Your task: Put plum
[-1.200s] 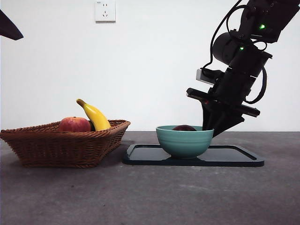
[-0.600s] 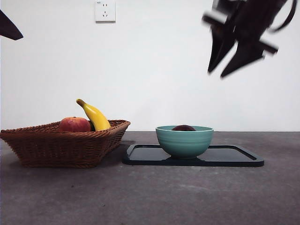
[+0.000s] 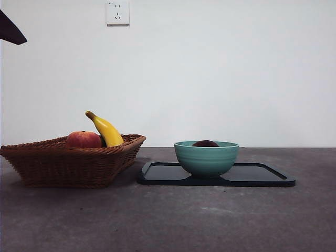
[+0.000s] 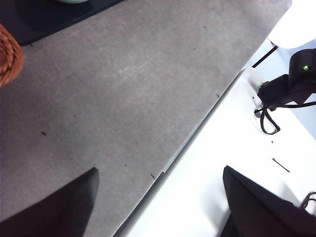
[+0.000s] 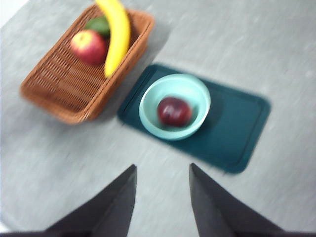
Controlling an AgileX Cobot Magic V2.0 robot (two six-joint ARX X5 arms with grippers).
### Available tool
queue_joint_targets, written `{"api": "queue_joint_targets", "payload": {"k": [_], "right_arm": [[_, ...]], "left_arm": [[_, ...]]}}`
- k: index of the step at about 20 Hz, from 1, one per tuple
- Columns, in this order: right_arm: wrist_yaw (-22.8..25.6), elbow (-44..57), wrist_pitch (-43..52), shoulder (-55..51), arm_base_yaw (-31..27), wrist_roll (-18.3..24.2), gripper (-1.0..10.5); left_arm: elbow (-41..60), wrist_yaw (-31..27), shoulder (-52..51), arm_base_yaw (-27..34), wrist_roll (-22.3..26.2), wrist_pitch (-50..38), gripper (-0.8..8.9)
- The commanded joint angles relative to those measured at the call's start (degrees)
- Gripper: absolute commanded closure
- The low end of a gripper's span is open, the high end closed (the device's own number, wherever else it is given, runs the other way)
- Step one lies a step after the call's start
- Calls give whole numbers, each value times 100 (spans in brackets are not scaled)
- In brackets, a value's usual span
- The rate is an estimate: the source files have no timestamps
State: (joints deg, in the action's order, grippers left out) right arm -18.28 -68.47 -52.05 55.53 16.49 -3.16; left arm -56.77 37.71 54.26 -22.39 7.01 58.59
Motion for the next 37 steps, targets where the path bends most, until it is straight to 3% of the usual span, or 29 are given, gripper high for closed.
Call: {"api": "queue_joint_targets", "payload": {"k": [1, 7, 28, 34, 37], "right_arm": [[-308, 509, 13, -468, 31, 63, 775], [-1349, 1674, -22, -1510, 28, 81, 775], [-1370, 2048, -118, -1858, 28, 83, 775], [-1373, 2048, -114, -1858, 28, 81, 775], [-1370, 2048, -114, -1858, 28, 83, 775]], "left_arm": [[-70, 42, 35, -24, 109, -35, 411], [-70, 42, 35, -24, 109, -59, 410], [-70, 42, 35, -24, 83, -188, 411], [-103, -70, 101, -175, -1141, -1486, 410], [-428, -437, 463, -350, -1537, -1952, 409]]}}
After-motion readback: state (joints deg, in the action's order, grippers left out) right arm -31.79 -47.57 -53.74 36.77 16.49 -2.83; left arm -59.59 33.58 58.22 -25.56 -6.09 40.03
